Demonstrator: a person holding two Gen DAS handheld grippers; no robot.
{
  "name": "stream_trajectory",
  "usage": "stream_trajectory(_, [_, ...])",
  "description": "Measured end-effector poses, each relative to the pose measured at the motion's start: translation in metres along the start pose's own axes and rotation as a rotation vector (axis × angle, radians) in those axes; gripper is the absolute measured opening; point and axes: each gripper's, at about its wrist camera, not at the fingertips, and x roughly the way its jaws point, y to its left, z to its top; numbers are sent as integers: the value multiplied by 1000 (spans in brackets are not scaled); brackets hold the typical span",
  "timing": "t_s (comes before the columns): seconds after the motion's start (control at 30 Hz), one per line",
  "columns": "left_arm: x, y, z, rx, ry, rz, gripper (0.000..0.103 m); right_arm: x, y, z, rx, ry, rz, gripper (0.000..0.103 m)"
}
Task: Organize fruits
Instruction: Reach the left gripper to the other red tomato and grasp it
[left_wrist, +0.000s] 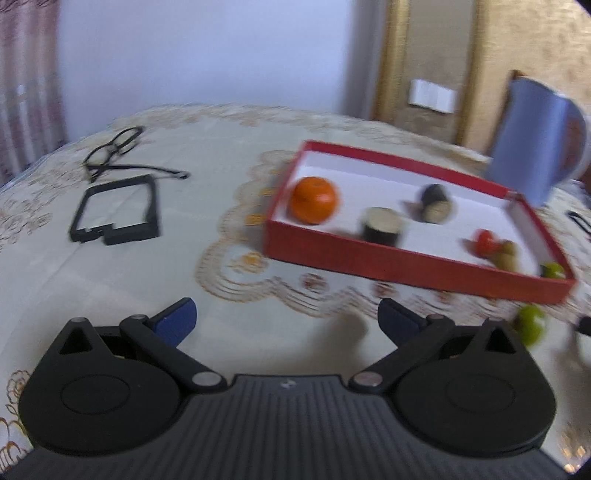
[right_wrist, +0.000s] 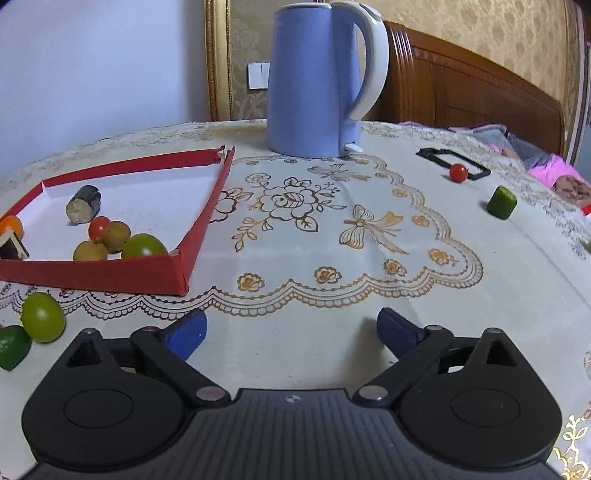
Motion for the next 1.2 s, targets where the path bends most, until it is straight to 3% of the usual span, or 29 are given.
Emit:
stream_trajectory(0.13, [-18,-19,-6,83,-47,-16,103,0,0,1,-4,0,1,101])
stream_trajectory(0.27, [-21,-32,-5,78,-36,-28,102,0,0,0,-4,0,1,101])
stream_trajectory(0.37, [-19,-38,-9,111,-32,-56,90,0,0,0,-2,0,3,101])
stream_trajectory(0.5, [-23,-39,-12,154,-57,-65,89,-1,0,0,-2,0,2,101])
stream_trajectory(0.63, [-31,-35,-15,173,-85,-187,88,-1,0,0,-2,0,2,101])
stream_trajectory(0.9, [-25,-53,-24,282,-72,-189,89,-1,0,0,-2,0,2,101])
stream_trajectory(1.0, [-23,-51,-21,273,-69,-210,83,-1,0,0,-2,0,3,101])
stream_trajectory(1.13, [-23,-49,-17,253,-42,-321,42,-1,0,0,-1,-1,3,101])
stream_trajectory(1.2, [-26,-51,-18,259,-41,-342,34,-1,0,0,-1,-1,4,101])
